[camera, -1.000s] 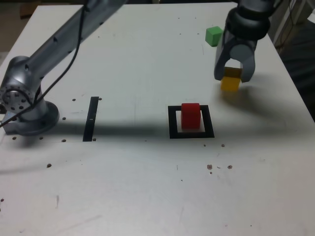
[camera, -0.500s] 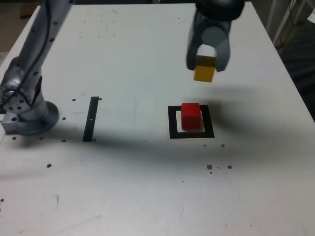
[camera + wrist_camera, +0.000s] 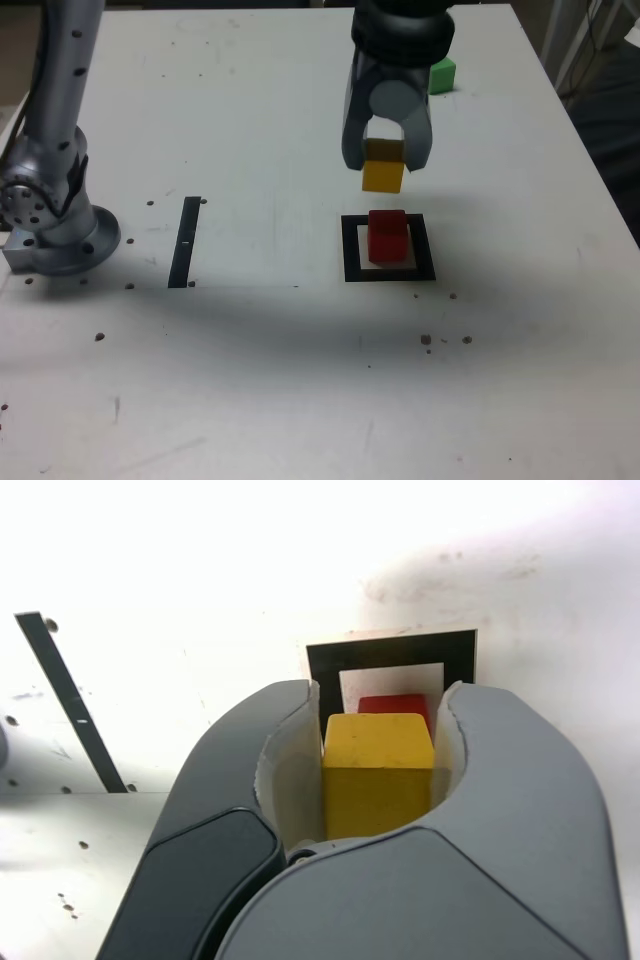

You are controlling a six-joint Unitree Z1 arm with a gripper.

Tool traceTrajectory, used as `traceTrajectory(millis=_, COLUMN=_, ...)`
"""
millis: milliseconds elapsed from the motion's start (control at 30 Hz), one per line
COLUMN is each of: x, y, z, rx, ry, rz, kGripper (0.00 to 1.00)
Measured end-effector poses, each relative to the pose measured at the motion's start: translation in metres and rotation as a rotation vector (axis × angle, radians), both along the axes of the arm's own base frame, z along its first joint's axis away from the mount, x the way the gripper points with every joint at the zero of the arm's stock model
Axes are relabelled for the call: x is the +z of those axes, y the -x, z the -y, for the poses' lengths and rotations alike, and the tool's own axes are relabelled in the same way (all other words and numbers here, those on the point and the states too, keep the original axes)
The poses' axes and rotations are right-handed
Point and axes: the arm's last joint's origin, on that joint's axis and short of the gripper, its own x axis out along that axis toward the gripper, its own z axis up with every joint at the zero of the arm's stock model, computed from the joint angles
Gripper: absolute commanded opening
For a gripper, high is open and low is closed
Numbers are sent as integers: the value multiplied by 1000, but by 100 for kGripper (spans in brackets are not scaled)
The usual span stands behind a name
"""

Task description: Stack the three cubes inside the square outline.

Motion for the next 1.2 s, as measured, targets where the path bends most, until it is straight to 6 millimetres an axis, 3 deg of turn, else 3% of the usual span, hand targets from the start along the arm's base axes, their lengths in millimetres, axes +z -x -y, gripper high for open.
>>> traceTrajectory(millis=333, x=-7, y=2, z=12, rx=6, ry=-1, rz=20, kGripper=35)
traceTrajectory(millis=1200, x=-21, y=0, z=22, rx=4, ry=4, rz=40, kGripper=35)
